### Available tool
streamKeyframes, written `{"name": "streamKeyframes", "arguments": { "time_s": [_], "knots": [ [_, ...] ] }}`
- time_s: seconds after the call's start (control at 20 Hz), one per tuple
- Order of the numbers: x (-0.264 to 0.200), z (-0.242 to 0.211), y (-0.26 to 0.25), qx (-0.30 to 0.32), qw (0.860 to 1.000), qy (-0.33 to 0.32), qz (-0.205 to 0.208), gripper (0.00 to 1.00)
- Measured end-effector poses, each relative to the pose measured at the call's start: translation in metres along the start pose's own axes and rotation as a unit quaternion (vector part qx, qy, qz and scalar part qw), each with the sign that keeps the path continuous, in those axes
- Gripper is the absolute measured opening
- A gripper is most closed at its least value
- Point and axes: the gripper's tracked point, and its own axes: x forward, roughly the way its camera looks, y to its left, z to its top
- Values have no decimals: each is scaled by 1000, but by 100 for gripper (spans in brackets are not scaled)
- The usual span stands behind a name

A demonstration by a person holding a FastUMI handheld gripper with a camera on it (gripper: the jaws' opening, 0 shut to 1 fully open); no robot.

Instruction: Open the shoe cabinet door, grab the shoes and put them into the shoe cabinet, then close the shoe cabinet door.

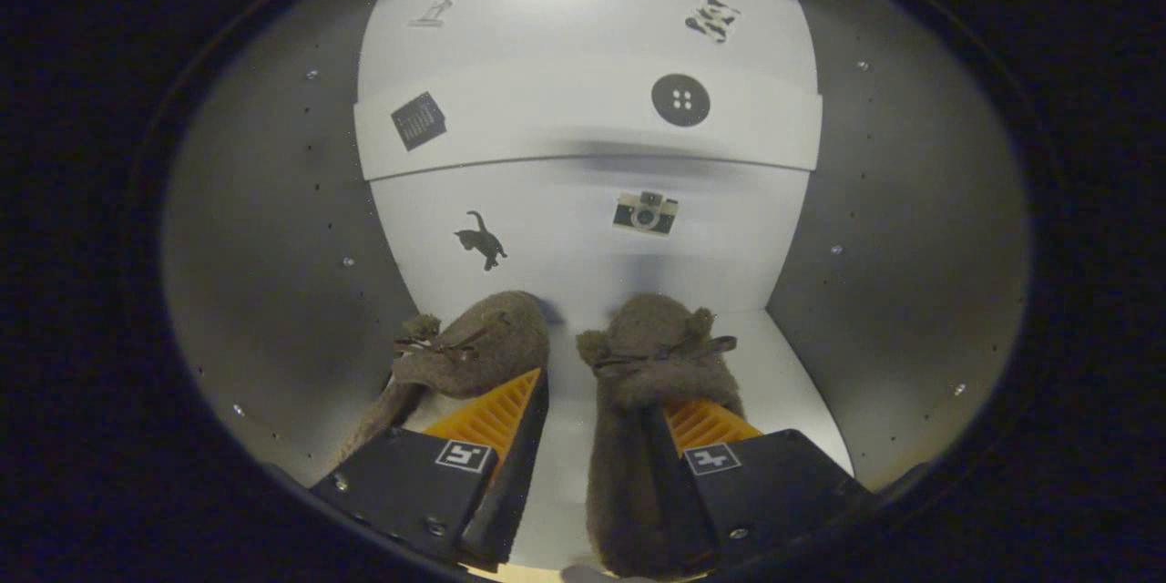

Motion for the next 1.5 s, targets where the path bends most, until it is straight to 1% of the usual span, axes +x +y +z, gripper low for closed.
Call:
{"name": "streamKeyframes", "arguments": {
  "time_s": [0.05,0.2,0.35,0.45,0.65,0.85,1.05,1.15,1.4,1.5],
  "knots": [
    [-6,-2,-1,1,1000,-8,-3,63],
    [-33,-5,-6,-6,999,-36,-13,63],
    [-72,-11,-8,-19,997,-71,-18,63],
    [-103,-17,-5,-19,995,-93,-13,76],
    [-171,-42,15,-19,994,-109,22,98],
    [-252,-58,24,-30,987,-151,36,98],
    [-331,-89,21,-33,984,-161,64,99],
    [-366,-109,11,-26,984,-162,69,99],
    [-441,-155,-40,-9,986,-159,49,99],
    [-471,-174,-68,-6,987,-156,33,99]
  ]
}}
